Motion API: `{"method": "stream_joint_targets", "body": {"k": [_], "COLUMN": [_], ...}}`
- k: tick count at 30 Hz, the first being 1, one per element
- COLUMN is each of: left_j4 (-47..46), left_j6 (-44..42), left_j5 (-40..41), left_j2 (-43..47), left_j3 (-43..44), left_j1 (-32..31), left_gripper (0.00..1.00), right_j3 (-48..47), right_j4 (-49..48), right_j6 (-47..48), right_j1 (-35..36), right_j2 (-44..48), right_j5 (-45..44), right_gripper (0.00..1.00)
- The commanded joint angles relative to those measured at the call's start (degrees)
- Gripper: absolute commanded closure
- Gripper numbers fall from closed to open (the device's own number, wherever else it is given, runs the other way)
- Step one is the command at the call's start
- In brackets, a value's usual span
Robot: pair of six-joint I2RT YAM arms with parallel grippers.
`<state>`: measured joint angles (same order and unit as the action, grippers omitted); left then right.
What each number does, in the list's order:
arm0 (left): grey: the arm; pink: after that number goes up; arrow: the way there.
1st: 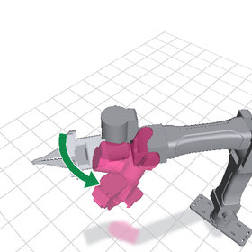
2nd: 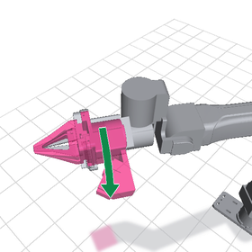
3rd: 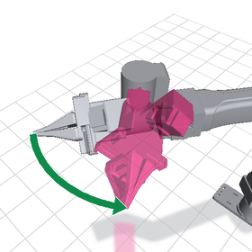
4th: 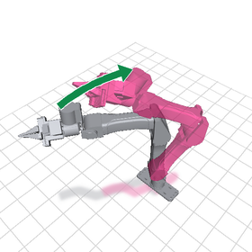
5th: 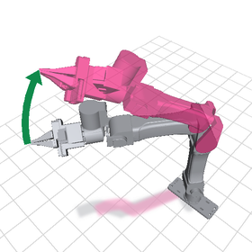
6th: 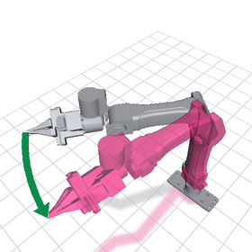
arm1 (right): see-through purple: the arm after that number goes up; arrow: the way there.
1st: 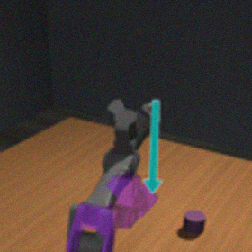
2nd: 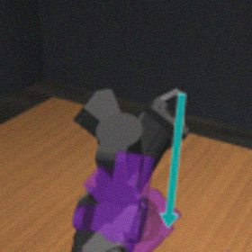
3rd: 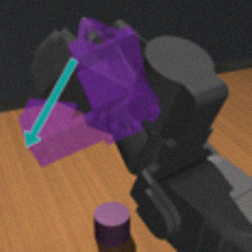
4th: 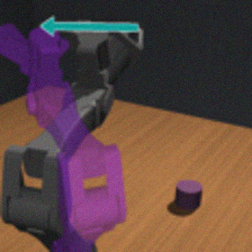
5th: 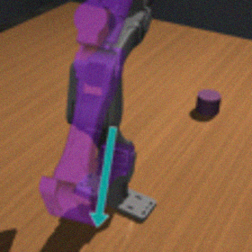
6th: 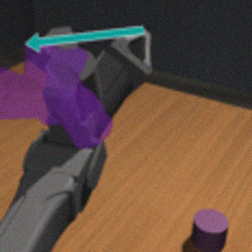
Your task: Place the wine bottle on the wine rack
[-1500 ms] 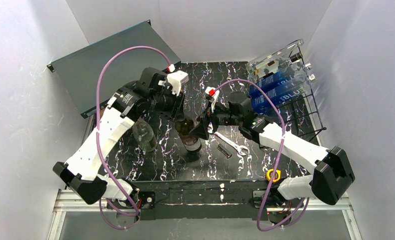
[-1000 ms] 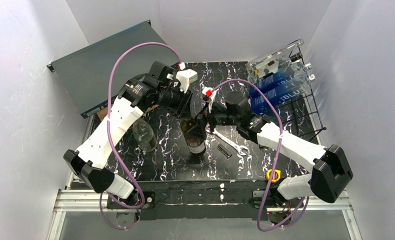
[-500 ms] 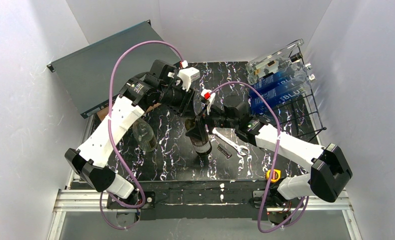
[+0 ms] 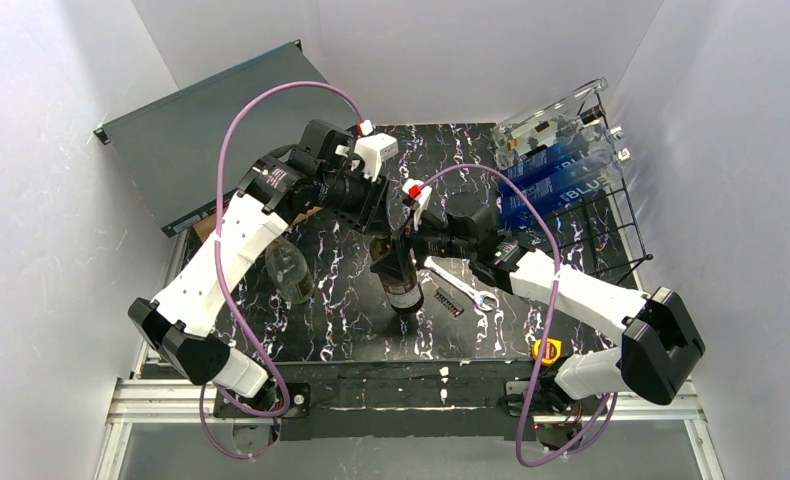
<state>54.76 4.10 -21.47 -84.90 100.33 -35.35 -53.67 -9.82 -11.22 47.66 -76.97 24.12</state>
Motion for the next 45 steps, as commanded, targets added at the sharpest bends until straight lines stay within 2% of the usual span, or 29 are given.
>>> {"method": "stream_joint_targets", "body": {"k": [1, 5, 7, 12, 14, 18, 24, 34, 39, 45], "left_j4": [-8.00, -8.38, -8.60, -8.61, -8.66, -9.90, -13.72, -29.69, -33.57, -36.46], "left_j6": [1.85, 2.02, 1.29, -0.71, -1.37, -1.62, -3.04, -3.84, -6.29, -5.49], "left_j5": [3.43, 4.20, 4.81, 8.64, 10.52, 15.75, 23.90, 33.78, 33.71, 28.89], "left_j2": [3.82, 3.56, 3.69, 4.65, 5.09, 6.80, 10.30, 20.50, 23.60, 26.23], "left_j3": [1.77, 1.62, 1.76, 2.09, 1.84, 0.62, -2.23, -21.46, -26.84, -30.86], "left_j1": [0.23, 0.24, 0.22, 0.29, 0.28, 0.29, 0.30, 0.29, 0.29, 0.29], "left_gripper": [0.89, 0.62, 0.51, 0.16, 0.10, 0.02, 0.02, 0.02, 0.02, 0.02], "right_j3": [-1.65, -1.76, -1.95, -1.95, -1.69, -1.55, -3.00, -3.91, -4.05, -5.35], "right_j4": [-0.30, -0.16, -0.11, -1.46, -2.00, -2.14, -2.24, 2.12, 3.45, 9.21], "right_j6": [-4.33, -4.51, -4.57, -6.19, -6.81, -7.14, -8.26, -11.24, -16.33, -20.57], "right_j1": [0.77, 0.77, 0.77, 0.77, 0.77, 0.77, 0.77, -0.28, -5.91, -17.11], "right_j2": [0.06, 0.07, -0.01, -0.58, -0.79, -1.31, -1.26, 0.90, 2.56, 6.12], "right_j5": [0.58, -0.88, -1.47, -2.04, -2.41, -4.09, -9.32, -20.35, -21.30, -20.92], "right_gripper": [0.65, 0.90, 0.99, 0.99, 0.99, 0.99, 0.99, 0.99, 0.99, 0.99]}}
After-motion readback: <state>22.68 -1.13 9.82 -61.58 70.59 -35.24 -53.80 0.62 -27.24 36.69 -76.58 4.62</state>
